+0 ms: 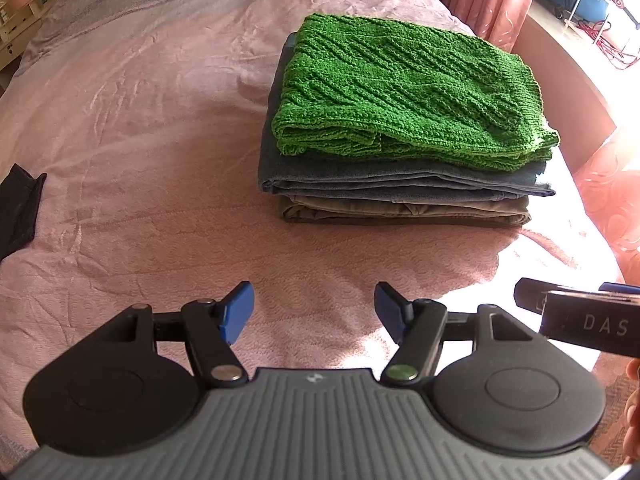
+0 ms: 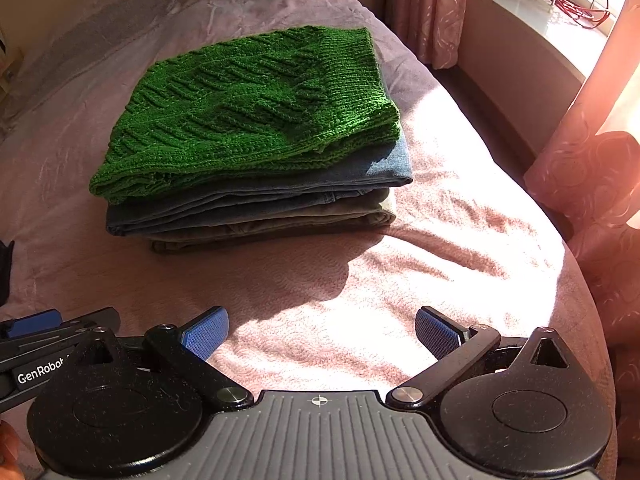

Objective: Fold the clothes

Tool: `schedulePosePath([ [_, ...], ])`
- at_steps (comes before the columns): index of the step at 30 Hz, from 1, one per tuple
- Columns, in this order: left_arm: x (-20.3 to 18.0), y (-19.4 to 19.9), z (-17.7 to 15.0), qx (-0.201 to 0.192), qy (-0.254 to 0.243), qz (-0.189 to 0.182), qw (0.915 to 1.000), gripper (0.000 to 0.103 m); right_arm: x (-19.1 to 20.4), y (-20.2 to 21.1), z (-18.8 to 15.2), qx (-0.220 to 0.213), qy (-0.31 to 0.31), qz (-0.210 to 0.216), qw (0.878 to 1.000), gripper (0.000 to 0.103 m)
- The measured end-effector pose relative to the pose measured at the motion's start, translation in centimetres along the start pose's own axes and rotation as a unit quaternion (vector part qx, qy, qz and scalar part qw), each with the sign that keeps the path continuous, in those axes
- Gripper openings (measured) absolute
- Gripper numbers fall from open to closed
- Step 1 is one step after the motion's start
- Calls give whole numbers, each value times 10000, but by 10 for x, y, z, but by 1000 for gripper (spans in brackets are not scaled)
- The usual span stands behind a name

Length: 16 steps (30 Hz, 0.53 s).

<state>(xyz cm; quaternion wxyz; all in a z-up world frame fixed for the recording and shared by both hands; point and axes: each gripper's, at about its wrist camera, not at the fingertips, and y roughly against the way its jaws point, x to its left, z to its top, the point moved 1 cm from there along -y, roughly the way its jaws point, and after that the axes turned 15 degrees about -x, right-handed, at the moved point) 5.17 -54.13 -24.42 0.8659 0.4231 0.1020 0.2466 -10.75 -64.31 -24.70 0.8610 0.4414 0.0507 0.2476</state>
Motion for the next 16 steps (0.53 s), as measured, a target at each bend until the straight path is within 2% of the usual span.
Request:
schedulePosePath([
  [11, 0, -4, 7, -57, 75, 39, 9999, 63, -3, -6, 6, 9, -2, 17, 10000, 102],
  [16, 0, 2, 11, -202, 106, 81, 9997, 63, -2, -6, 8, -4, 4, 47, 10000, 102],
])
